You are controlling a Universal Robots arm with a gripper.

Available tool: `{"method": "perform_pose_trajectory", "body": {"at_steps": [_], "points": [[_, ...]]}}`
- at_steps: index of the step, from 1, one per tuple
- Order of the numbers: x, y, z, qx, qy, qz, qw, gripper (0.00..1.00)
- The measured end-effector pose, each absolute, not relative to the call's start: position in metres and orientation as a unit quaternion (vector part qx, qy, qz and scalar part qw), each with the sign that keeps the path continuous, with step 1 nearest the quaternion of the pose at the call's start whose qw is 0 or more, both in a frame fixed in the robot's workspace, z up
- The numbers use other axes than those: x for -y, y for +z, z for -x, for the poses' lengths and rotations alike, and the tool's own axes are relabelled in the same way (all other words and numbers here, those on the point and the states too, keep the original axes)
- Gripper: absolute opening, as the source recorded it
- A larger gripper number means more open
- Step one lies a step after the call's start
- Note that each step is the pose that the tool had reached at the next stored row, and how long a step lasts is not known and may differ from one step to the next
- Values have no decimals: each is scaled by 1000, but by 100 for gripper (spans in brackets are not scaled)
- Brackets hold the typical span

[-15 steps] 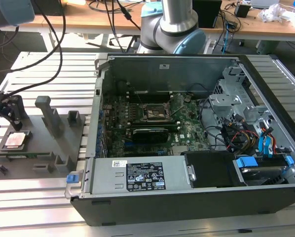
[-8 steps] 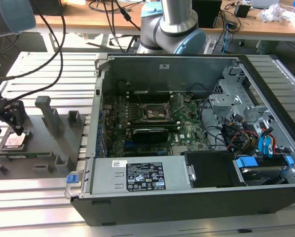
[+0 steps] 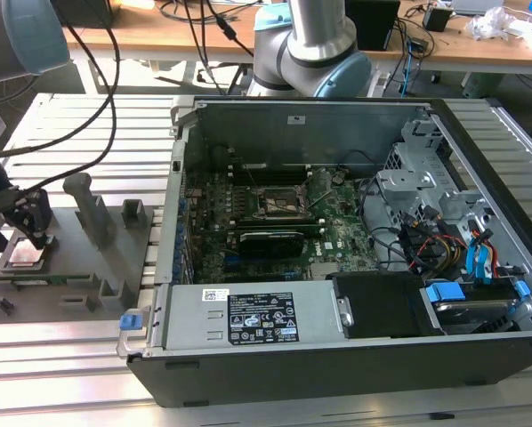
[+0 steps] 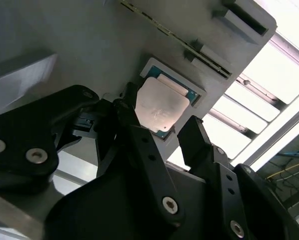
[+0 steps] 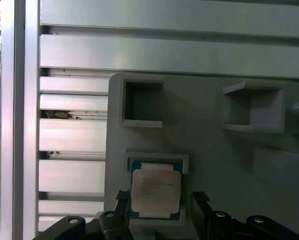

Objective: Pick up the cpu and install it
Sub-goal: 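Pick up the cpu and move it towards the insertion slot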

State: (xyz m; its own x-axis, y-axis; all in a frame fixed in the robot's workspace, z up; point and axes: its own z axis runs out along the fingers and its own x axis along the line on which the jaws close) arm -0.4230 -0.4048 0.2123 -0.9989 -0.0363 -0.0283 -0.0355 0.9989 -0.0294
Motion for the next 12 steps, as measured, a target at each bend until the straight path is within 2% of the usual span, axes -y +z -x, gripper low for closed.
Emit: {"method": "perform_pose_trajectory", "body": {"at_steps": [3,12], "points": [[405,207,423,-1000,-8,24,15,60],[405,200,426,-999,-9,27,15,60]]}}
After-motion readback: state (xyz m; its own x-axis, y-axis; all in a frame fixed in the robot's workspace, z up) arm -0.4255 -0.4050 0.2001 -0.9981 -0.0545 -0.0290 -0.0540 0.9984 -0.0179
